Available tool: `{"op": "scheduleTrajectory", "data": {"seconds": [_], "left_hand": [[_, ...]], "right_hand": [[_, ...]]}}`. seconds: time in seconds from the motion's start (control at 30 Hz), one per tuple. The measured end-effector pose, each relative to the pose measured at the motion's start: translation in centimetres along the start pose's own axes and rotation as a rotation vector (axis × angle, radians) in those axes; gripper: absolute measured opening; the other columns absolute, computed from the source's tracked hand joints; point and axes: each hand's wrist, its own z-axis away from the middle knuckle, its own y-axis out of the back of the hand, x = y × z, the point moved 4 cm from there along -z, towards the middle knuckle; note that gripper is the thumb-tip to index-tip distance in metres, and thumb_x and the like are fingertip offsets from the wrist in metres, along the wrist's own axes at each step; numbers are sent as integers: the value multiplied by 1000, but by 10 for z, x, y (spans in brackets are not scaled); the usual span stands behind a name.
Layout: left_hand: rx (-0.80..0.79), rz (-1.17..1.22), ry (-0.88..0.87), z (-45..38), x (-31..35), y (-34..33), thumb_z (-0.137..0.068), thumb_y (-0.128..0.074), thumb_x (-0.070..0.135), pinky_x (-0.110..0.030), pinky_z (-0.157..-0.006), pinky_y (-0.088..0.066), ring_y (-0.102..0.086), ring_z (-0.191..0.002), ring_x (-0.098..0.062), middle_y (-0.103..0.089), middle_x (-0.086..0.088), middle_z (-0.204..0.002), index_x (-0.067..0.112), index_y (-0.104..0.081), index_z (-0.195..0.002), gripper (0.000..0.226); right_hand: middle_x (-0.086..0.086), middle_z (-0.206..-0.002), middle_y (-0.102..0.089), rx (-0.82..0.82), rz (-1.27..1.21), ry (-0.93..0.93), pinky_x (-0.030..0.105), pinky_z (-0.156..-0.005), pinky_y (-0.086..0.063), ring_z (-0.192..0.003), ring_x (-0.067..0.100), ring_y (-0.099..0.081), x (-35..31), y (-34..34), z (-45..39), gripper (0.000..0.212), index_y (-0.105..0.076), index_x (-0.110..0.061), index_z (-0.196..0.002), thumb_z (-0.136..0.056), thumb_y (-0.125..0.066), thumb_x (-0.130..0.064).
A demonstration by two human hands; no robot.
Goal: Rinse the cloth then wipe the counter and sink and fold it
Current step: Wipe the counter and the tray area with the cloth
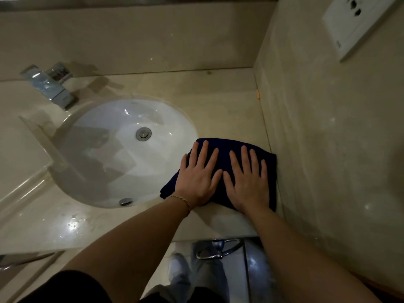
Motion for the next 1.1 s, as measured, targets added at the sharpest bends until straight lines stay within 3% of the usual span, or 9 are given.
{"op": "scheduleTrajectory", "data": {"seconds": [0.37, 0.57, 1.1], "left_hand": [[74, 3, -49, -84, -5, 16, -104, -13, 51, -47, -124, 11, 7, -157, -28, -4, -7, -171, 25, -17, -163, 65], [154, -14, -52, -120, -13, 24, -104, -18, 48, -49, -126, 1, -6, -157, -30, -16, -10, -169, 23, -28, -160, 62], [107, -77, 20, -204, -43, 54, -106, -18, 52, -50, -127, -1, -1, -157, -30, -7, -9, -171, 25, -16, -163, 63]], "right_hand": [[9, -168, -10, 18, -22, -21, 50, -124, -10, -155, 28, -8, 14, 13, -71, 68, -15, -26, -161, -100, -13, -56], [9, -169, -9, 21, -6, -28, 47, -125, -9, -155, 28, -7, 14, 18, -108, 67, -14, -26, -161, -101, -14, -55], [9, -168, -9, 43, 74, 50, 47, -124, -9, -155, 28, -7, 11, 34, -216, 69, -12, -26, -161, -100, -8, -57]]}}
